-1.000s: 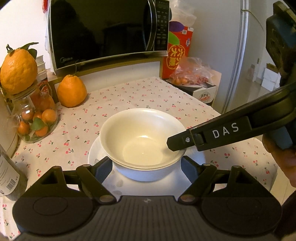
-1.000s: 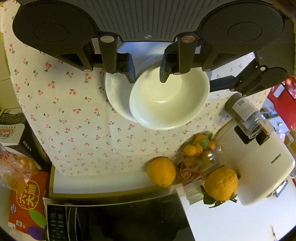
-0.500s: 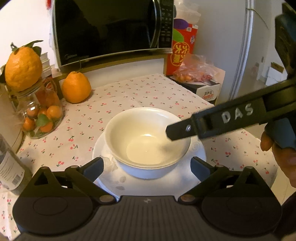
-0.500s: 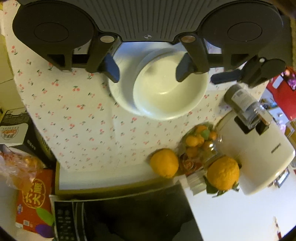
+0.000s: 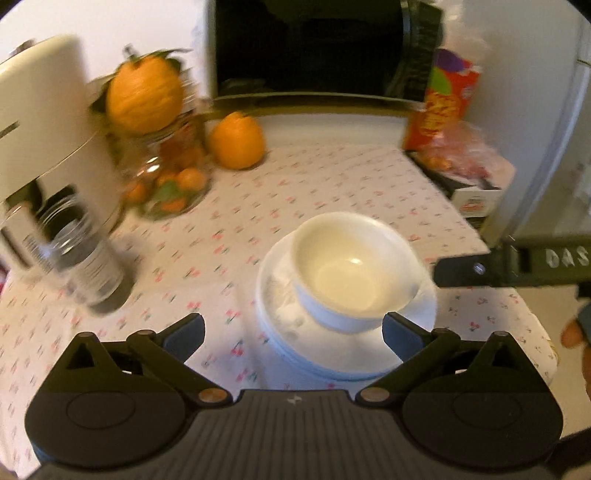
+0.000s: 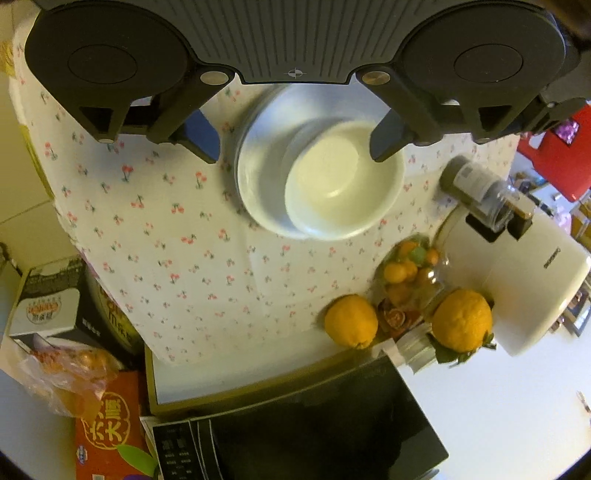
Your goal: Organize plates and bowls
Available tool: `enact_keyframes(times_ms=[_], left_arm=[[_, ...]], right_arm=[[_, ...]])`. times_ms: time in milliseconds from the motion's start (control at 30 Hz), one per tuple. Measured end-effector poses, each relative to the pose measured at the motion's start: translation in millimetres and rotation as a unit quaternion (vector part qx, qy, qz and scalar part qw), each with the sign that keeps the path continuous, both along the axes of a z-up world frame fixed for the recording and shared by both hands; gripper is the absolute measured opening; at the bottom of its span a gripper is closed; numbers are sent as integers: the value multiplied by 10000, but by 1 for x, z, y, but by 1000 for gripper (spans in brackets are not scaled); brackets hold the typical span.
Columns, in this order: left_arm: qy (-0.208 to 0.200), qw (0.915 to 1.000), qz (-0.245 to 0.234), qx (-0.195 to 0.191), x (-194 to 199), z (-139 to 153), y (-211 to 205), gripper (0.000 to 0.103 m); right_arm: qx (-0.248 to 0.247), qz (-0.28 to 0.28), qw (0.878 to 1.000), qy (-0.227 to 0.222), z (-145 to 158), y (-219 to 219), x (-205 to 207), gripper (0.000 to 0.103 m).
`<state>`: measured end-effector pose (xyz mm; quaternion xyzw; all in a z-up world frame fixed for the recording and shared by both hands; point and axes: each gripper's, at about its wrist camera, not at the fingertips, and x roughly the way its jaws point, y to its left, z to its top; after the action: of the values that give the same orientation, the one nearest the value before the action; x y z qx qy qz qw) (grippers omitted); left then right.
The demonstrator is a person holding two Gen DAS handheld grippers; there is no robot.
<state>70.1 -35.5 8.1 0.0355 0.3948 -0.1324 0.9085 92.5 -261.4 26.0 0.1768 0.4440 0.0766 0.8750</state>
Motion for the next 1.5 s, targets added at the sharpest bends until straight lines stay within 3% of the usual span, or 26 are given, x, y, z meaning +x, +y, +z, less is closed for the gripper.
enact_keyframes(times_ms=[300, 433, 800, 1500], left_arm=[[420, 9981, 340, 288, -11, -9, -2, 103], [593, 9966, 543, 195, -17, -15, 0, 103], [211, 9925, 1173, 255, -20, -9, 1, 103], [230, 9920, 1160, 433, -26, -12, 0, 103]], right_arm=[[-526, -50, 9985, 131, -9, 10, -24, 101], [-435, -33, 9987, 275, -14, 8, -28, 101], [-1231, 345, 9915, -228, -13, 25, -32, 101], [-1149, 387, 9925, -173, -18, 25, -33, 101]])
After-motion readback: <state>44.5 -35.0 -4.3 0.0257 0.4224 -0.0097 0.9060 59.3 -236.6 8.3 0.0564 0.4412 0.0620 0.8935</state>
